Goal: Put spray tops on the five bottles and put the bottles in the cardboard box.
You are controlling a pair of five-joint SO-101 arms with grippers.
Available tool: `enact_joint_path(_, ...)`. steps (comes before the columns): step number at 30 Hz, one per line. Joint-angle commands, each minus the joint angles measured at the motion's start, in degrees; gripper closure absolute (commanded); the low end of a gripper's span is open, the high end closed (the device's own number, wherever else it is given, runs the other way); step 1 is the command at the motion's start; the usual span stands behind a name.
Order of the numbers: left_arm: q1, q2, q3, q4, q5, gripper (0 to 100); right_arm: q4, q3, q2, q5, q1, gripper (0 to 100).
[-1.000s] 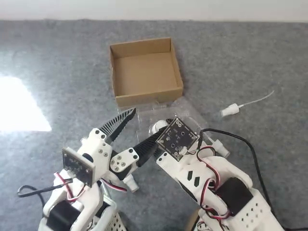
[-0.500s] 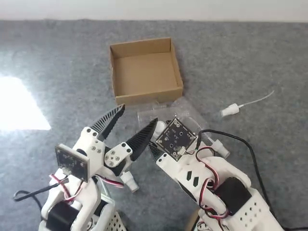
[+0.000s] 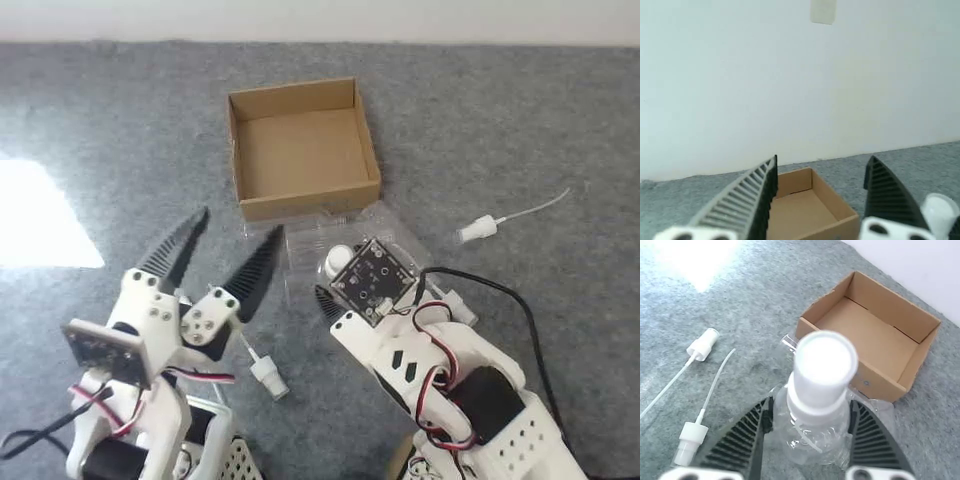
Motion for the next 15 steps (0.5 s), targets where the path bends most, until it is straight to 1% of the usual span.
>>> enact_joint_path(1, -3.96, -1.05, -2.33, 0.44, 0.97, 74, 0.04, -0.88, -0.48, -0.53, 0.84, 87.4)
enact_joint_path(5, -10.81, -1.05, -0.13, 1.23, 0.97, 74, 0.04, -0.88, -0.48, -0.53, 0.84, 87.4)
enact_joint_path(10, -21.01, -1.05, 6.99, 1.05, 0.97, 74, 0.04, -0.88, -0.48, -0.62, 0.92, 87.4)
enact_joint_path(13, -24.88, -1.05, 11.74, 1.05, 1.23, 74, -0.31, -0.97, -0.48, -2.11, 0.92, 87.4)
enact_joint_path(15, -26.2, -1.05, 14.37, 0.97, 1.32, 74, -0.4, -1.23, -0.48, -3.6, 0.92, 87.4)
